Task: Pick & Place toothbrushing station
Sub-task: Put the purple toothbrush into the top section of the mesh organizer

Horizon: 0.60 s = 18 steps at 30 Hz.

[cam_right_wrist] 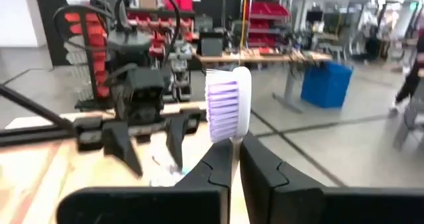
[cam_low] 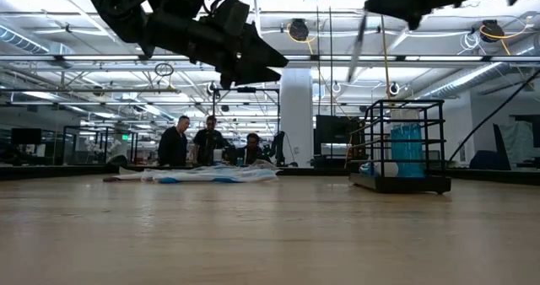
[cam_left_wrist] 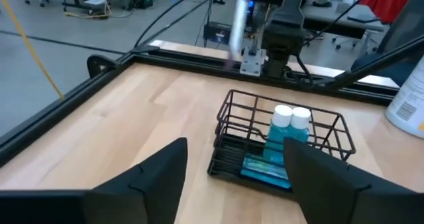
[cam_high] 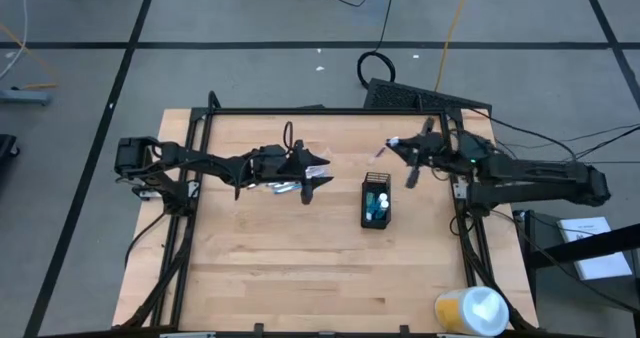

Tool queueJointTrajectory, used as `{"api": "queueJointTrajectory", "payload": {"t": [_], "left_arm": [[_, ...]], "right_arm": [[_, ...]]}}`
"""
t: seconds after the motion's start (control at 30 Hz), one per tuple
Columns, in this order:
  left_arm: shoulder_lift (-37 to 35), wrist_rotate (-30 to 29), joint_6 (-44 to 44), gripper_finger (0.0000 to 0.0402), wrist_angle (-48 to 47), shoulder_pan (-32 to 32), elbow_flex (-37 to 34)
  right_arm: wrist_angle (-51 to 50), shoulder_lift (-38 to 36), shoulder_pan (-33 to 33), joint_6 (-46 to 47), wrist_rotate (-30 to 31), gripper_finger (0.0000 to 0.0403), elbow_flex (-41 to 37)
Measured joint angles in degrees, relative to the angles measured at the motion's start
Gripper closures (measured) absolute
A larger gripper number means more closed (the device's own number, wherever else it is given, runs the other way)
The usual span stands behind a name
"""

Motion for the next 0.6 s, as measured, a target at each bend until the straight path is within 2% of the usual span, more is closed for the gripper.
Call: {"api": "queueJointTrajectory", "payload": {"t": [0.1,0.23,0.47,0.6], "left_arm": [[0.0,0.0,0.01,0.0139,-0.66,0.0,0.0],[0.0,-0.02,0.02,0.0136,-0.57,0.06,0.0],[0.0,-0.04,0.26,0.0135,-0.59,0.37,0.0],[0.0,-0.07,0.25,0.0135,-0.59,0.37,0.0]], "right_arm": [[-7.98,-4.33,1.55,2.53,2.71,0.0398,0.0],[-13.82,-5.67,2.72,5.76,3.81,0.0398,0.0],[-16.66,-0.46,3.29,7.83,3.88,0.0399,-0.27],[-16.25,3.87,3.29,8.5,6.78,0.0399,-1.23]]}}
